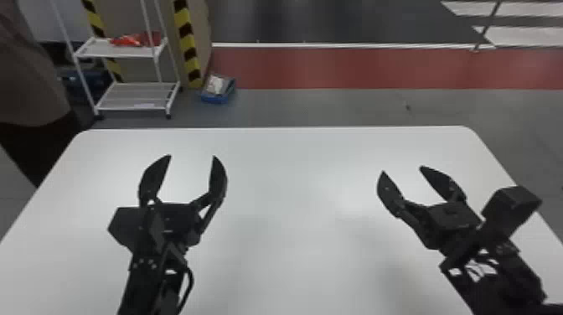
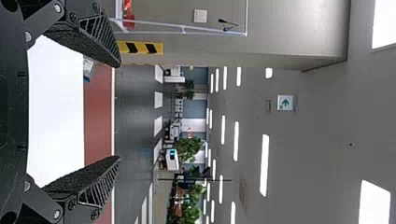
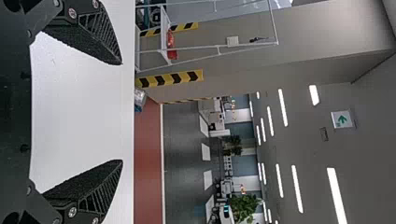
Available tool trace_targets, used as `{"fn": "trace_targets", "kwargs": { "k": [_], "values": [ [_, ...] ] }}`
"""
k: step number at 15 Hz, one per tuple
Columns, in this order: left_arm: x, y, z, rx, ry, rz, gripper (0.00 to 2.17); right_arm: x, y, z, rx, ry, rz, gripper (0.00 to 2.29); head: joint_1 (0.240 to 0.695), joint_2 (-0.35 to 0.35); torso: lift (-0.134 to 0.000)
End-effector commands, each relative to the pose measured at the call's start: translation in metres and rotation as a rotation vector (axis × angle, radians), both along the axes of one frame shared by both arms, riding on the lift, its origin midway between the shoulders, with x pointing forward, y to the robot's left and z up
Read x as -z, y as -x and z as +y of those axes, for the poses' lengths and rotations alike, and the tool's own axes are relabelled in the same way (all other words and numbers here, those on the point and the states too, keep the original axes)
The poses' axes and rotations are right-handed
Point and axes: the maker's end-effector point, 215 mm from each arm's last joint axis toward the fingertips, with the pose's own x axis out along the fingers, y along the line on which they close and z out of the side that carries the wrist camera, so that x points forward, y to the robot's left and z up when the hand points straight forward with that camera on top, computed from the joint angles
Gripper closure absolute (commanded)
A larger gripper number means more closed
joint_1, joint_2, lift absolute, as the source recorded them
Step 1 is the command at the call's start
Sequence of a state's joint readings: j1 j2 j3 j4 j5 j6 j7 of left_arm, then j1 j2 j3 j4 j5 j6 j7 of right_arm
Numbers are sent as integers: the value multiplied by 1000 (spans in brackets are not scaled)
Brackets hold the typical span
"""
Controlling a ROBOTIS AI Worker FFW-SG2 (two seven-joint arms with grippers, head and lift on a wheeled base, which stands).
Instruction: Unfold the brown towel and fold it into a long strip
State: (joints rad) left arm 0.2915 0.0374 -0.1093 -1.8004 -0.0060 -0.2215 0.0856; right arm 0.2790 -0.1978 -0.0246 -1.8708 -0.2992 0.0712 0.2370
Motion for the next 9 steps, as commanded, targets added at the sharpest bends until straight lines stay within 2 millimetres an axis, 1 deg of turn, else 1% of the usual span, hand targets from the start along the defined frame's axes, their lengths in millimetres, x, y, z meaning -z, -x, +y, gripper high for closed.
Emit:
{"fn": "trace_targets", "kwargs": {
  "k": [1,2,4,9],
  "values": [
    [-1,-14,9,-3,-6,7,208,-3,-2,5,12,-10,-9,140,695,-38,-122],
    [-3,-16,9,-2,-6,4,208,-4,-3,6,11,-7,-14,140,695,-38,-122],
    [0,-14,-1,13,0,11,208,-6,-1,4,14,-10,-27,140,695,-25,-122],
    [1,-18,-1,15,-5,14,205,-11,-8,2,18,-4,-44,134,695,-35,-122]
  ]
}}
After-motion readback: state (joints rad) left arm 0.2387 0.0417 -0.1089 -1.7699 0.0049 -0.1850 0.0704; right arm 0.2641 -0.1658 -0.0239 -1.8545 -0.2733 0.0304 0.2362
